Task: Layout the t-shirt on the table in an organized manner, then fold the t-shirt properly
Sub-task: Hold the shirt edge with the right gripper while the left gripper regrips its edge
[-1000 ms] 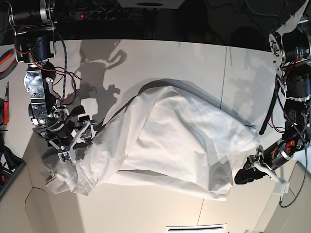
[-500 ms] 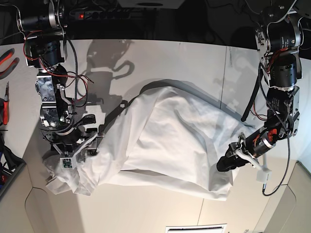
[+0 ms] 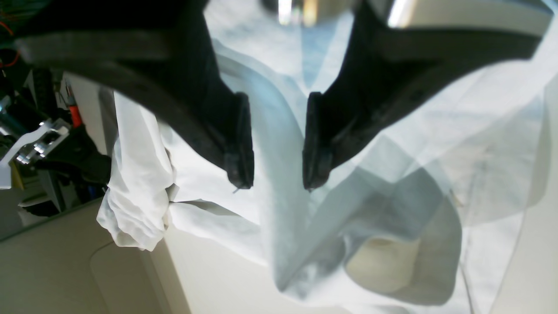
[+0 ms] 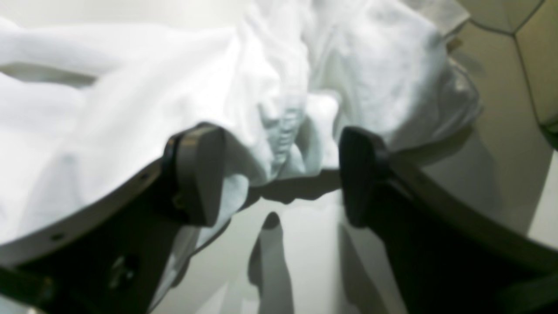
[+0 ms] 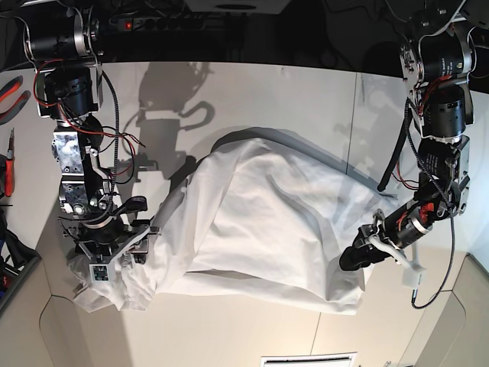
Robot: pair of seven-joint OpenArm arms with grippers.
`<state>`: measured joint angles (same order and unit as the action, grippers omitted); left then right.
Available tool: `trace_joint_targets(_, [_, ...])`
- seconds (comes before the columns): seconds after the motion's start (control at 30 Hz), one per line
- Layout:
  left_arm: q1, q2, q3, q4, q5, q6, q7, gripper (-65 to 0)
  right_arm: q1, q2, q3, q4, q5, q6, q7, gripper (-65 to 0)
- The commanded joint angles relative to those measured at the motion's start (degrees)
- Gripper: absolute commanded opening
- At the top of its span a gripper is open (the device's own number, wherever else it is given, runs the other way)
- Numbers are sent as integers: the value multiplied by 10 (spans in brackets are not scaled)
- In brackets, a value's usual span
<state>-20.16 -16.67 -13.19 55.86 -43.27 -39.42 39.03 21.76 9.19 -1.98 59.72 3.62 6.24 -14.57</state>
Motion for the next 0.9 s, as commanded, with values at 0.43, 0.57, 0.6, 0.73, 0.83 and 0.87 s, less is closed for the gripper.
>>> trace_joint_targets(0.43, [-16, -6, -2, 10, -9, -6, -11, -420, 26, 0, 2, 9, -18, -66, 45, -245])
trace_joint_targets(0.57, [-16, -6, -2, 10, -3, -6, -11, -420, 40, -2, 2, 8, -19, -86, 45, -245])
trace_joint_targets(0.6, [-16, -6, -2, 10, -3, -6, -11, -420, 45, -4, 2, 5, -11, -73, 45, -245])
trace_joint_targets(0.73, [-16, -6, -2, 10, -4, -6, -13, -420, 63, -22, 2, -39, 1, -43, 45, -245])
trace_joint_targets(0.83, [-16, -6, -2, 10, -2, -6, -13, -420, 73, -34, 2, -80, 0, -44, 46, -245])
trace_joint_targets(0.87, [-16, -6, -2, 10, 0, -6, -13, -420, 72, -36, 2, -86, 1, -44, 46, -245])
